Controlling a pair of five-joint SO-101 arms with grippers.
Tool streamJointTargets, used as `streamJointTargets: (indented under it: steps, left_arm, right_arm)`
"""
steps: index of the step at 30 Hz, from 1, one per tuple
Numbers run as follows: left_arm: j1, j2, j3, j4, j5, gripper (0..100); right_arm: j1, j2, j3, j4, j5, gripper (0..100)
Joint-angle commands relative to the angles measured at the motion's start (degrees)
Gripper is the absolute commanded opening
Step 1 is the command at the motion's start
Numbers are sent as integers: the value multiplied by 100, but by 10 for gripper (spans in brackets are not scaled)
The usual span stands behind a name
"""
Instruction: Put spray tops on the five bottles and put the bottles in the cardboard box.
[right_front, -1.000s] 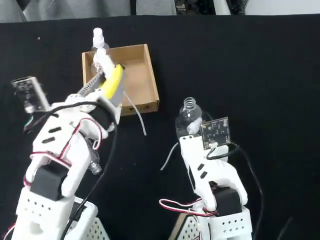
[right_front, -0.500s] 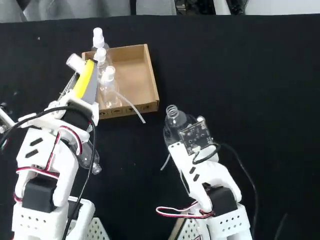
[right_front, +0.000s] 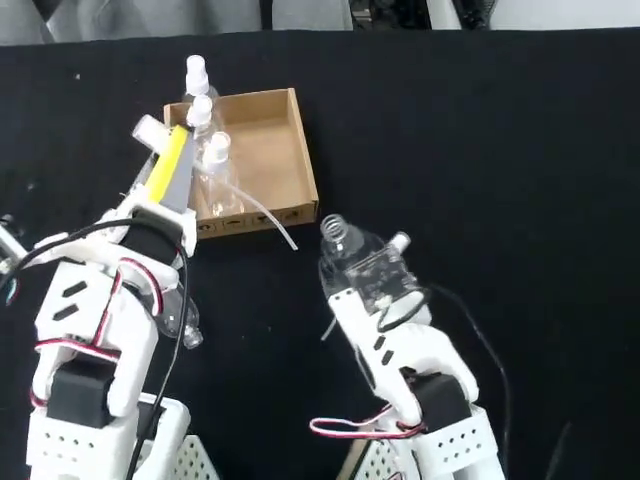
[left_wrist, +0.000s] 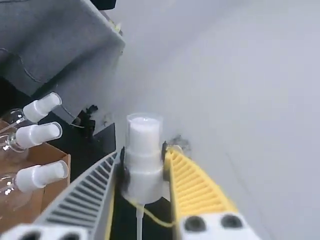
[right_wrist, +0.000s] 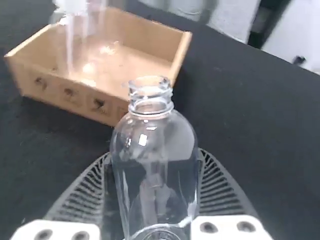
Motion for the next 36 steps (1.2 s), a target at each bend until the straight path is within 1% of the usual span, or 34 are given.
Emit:
streamJointTargets:
  steps: [1,6,16,19,23,26,29,36]
  left_arm:
    - [259,-18,-13,-273,97,29]
    - [708,-18,136,-316,88,29]
    - [716,-18,163,-369,79,29]
    - [708,-18,365,-721,70,29]
    - [505,-9,875,-1582,-88,29]
    - [374,-9,1218,-2136,-79,29]
    - [365,-9,1358,-2312,-79,29]
    - [338,-9,1367,-2312,-105,29]
  right_arm:
    - [-290,-567,66,-281,431,79]
    - [-290,-567,251,-598,466,78]
    - [-325,-567,215,-615,431,78]
    - [-325,-567,215,-624,431,78]
    - [-334,-567,259,-862,422,78]
    - [-334,-567,259,-897,422,78]
    - [-334,-567,259,-897,422,78]
    - [-580,-567,259,-870,422,78]
